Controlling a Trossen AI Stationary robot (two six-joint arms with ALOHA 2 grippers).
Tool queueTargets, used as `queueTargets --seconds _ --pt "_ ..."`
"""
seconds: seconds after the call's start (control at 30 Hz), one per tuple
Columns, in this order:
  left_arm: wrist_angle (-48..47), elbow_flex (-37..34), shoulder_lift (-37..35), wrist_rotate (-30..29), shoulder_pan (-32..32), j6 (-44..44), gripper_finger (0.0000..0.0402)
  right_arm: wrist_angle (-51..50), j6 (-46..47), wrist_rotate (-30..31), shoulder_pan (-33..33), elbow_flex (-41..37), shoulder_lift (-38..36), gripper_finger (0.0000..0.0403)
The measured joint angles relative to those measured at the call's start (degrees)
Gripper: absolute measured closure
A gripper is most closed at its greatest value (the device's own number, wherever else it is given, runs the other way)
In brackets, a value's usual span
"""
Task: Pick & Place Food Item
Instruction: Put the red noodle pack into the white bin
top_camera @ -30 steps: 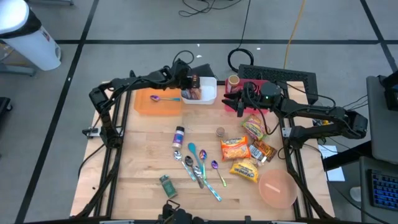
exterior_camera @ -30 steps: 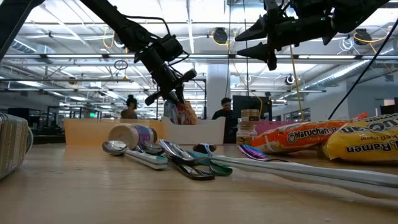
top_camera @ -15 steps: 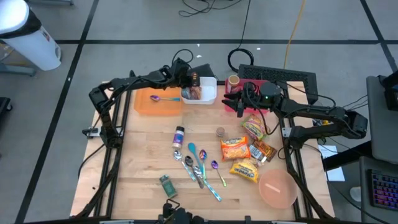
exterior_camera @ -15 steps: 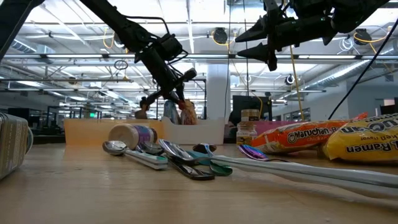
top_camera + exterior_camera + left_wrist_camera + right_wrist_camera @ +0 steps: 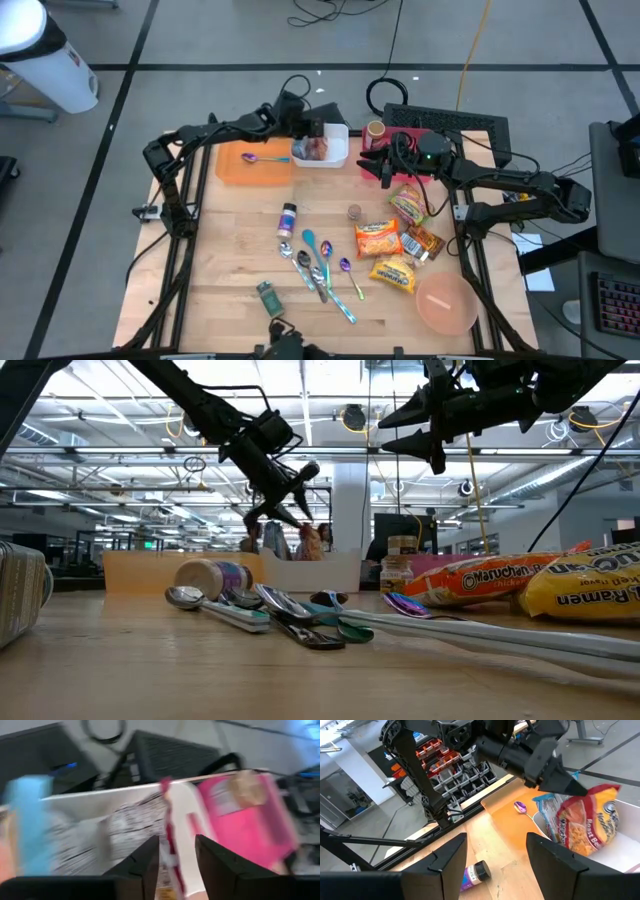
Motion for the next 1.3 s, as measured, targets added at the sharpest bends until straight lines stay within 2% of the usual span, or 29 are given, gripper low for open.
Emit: queueTargets --seconds 0.2,0.53,0.7,0.83,1.3 --pt "7.0 0.0 -0.7 5.7 1.4 -1.8 0.0257 0.0 0.1 0.0 0.0 0.0 0.0 0.0206" --pt "6.8 0.0 -8.1 6.2 4.7 5.0 0.0256 -0.9 0.2 0.0 0.0 0.0 0.0 0.0206" --pt "8.1 0.1 -11.2 13.1 5.4 10.6 0.0256 -0.9 0.1 0.0 0.0 0.0 0.0 0.0206" --pt "6.3 0.2 -10.8 18.2 4.9 12.3 0.0256 -0.9 0.0 0.0 0.0 0.0 0.0 0.0206" --pt "1.3 0.1 -9.4 7.3 -1.0 24.4 0.0256 -2.0 0.2 0.7 0.0 0.0 0.5 0.0206"
